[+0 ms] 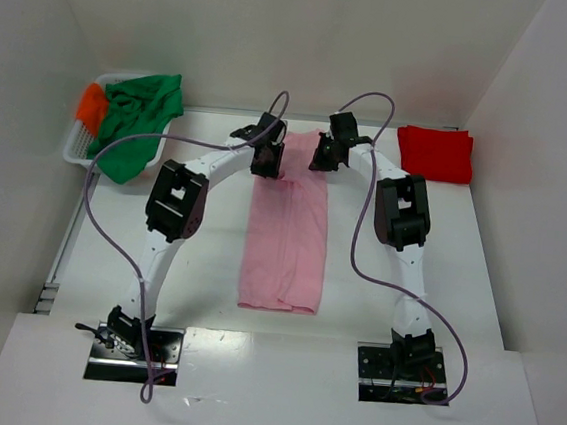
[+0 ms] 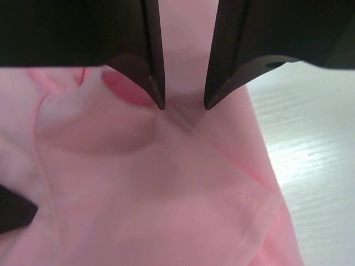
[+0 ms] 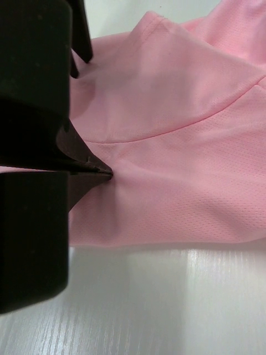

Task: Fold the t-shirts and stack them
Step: Rotate the tshirt 90 degrees

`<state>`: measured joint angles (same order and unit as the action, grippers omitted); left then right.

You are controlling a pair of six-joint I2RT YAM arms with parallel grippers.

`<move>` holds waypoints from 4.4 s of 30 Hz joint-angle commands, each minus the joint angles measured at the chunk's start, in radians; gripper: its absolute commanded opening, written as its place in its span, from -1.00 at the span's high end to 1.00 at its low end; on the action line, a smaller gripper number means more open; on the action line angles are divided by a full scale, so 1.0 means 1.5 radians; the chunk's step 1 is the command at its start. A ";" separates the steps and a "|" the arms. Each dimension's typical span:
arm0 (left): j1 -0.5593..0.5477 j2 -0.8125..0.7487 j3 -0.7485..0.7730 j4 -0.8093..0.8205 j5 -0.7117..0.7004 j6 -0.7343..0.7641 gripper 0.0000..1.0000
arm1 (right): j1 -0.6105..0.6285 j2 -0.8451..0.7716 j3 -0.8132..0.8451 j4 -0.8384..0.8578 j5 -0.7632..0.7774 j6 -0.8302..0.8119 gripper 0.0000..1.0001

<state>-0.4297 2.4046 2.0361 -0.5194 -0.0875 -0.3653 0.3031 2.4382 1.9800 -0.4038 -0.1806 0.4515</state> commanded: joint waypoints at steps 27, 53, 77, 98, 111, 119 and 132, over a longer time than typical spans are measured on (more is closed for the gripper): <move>-0.030 -0.021 0.054 0.100 0.158 0.003 0.57 | -0.002 0.002 -0.049 -0.026 0.019 -0.019 1.00; -0.021 -0.185 -0.207 0.112 0.166 -0.039 0.61 | -0.002 -0.011 -0.061 -0.026 0.025 -0.019 1.00; 0.065 0.001 -0.013 0.175 0.017 -0.115 0.61 | -0.002 -0.011 -0.061 -0.026 0.025 -0.025 1.00; 0.101 0.128 0.274 0.021 -0.018 -0.062 0.31 | -0.020 -0.024 -0.082 -0.026 0.019 -0.025 1.00; 0.101 -0.143 0.129 0.058 0.119 0.036 -0.51 | -0.020 -0.106 -0.055 -0.026 0.000 -0.044 0.93; 0.056 -0.368 -0.279 0.165 0.375 0.078 -0.65 | -0.020 -0.216 -0.116 0.005 -0.022 -0.044 0.73; -0.059 -0.301 -0.391 0.245 0.461 0.082 -0.23 | -0.001 -0.341 -0.375 0.047 0.018 0.016 1.00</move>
<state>-0.5278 1.9301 1.4181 -0.2466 0.5777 -0.2630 0.2852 1.9541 1.4677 -0.3382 -0.1936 0.4572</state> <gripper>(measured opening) 0.635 0.001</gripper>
